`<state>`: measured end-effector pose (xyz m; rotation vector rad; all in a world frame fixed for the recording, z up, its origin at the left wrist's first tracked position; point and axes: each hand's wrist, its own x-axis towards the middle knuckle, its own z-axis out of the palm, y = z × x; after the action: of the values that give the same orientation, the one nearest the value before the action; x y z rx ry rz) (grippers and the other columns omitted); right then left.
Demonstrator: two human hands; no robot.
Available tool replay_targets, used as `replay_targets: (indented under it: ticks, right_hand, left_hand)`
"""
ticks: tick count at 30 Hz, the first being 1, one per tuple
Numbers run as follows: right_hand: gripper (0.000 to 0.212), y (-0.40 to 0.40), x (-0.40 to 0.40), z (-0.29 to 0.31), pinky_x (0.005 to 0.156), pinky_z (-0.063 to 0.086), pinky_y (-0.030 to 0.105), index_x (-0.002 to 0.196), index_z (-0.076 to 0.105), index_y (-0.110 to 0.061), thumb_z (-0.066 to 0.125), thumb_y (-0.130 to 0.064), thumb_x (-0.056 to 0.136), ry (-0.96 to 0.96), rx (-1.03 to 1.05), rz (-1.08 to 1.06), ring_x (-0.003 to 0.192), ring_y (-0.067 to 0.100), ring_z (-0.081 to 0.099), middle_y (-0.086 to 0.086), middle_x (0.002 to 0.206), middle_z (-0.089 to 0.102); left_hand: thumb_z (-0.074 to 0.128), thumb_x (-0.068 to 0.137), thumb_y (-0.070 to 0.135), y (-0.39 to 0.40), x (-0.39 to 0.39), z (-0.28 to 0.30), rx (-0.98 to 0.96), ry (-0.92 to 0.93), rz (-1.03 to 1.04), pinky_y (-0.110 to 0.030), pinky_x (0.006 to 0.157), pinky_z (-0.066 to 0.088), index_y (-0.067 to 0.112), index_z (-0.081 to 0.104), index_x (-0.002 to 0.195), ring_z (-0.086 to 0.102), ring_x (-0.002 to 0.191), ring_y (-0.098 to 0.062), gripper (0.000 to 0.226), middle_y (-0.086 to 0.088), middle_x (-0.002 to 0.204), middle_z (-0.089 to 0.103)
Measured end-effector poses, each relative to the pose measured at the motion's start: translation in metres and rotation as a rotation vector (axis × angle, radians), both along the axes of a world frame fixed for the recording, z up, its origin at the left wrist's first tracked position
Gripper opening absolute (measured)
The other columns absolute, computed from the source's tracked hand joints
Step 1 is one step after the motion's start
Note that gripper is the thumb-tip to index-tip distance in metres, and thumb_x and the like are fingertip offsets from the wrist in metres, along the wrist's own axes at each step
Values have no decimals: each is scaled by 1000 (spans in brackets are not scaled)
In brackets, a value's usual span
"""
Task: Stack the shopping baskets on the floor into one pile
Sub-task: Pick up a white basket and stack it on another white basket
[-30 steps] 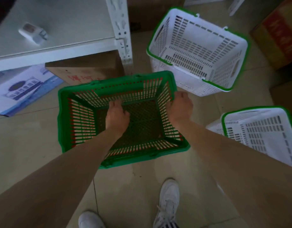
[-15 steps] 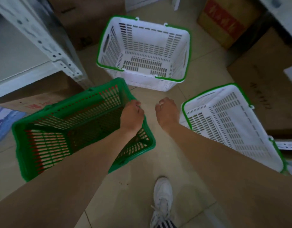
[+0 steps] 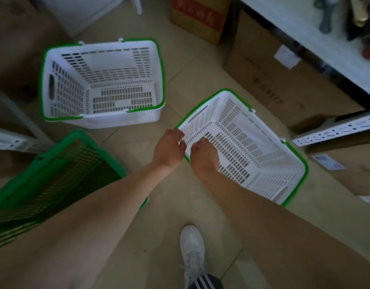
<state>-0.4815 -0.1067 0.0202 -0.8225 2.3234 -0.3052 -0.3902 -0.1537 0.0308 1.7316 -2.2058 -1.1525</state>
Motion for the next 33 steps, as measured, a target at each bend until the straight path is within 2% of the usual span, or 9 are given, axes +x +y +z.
replay_targets:
  ticks: [3,7,13,17,22,25,27,30,33]
  right_hand:
    - [31,10,-28,1,87,46,29,123,55,-7,38,-23,103,-20,-1,-97,114,26,59,11,124,62]
    - [29,24,-60,-5,84,46,31,115,58,-7,39,-24,101,-49,-38,-238,108,28,62,12,118,65]
    - [31,47,-99,-13,81,48,30,115,59,-4,38,-23,102,-142,-29,-498,105,29,64,14,117,67]
    - [36,61,-122,-23,89,50,35,123,58,-2,37,-22,102,-219,32,-650,112,31,62,16,123,64]
    - [41,79,-146,-34,101,45,40,126,55,0,34,-21,100,-286,54,-767,122,34,53,18,131,57]
    - [40,88,-158,-42,105,42,41,127,54,0,32,-21,101,-211,52,-855,122,34,52,18,133,54]
    - [39,95,-164,-46,101,42,39,126,54,-1,32,-22,102,-116,89,-930,119,32,53,16,131,53]
    - [35,109,-172,-54,98,41,39,122,54,-2,34,-21,101,-29,112,-929,117,32,52,16,129,53]
    - [33,122,-182,-56,99,41,39,121,53,-1,33,-19,101,5,142,-947,118,31,53,15,130,54]
  left_hand:
    - [52,94,16,-2,-27,-3,36,-49,-90,-37,98,47,8,59,123,61,113,-27,31,-13,127,58]
    - [52,95,21,-7,-58,-13,26,-138,-259,-38,103,45,7,55,130,58,118,-31,38,-17,132,54]
    - [50,96,25,-21,-88,-27,-43,-297,-443,-43,111,38,10,48,138,43,134,-31,45,-15,143,45]
    - [52,94,26,-39,-104,-42,-140,-409,-549,-43,111,38,10,44,142,40,136,-33,51,-16,150,39]
    - [58,91,29,-62,-122,-58,-197,-543,-663,-44,113,33,11,34,148,30,143,-36,65,-14,161,20]
    - [59,90,30,-71,-129,-68,-200,-600,-663,-45,115,31,12,26,152,26,144,-39,72,-15,162,15]
    - [57,91,30,-73,-134,-73,-181,-627,-620,-46,117,26,13,18,154,20,146,-40,76,-18,163,11]
    - [56,94,30,-72,-140,-80,-110,-613,-490,-48,119,22,13,10,156,14,147,-43,79,-23,162,4]
    - [56,94,30,-73,-145,-87,-99,-596,-416,-49,118,22,10,9,155,15,147,-43,80,-25,161,6]
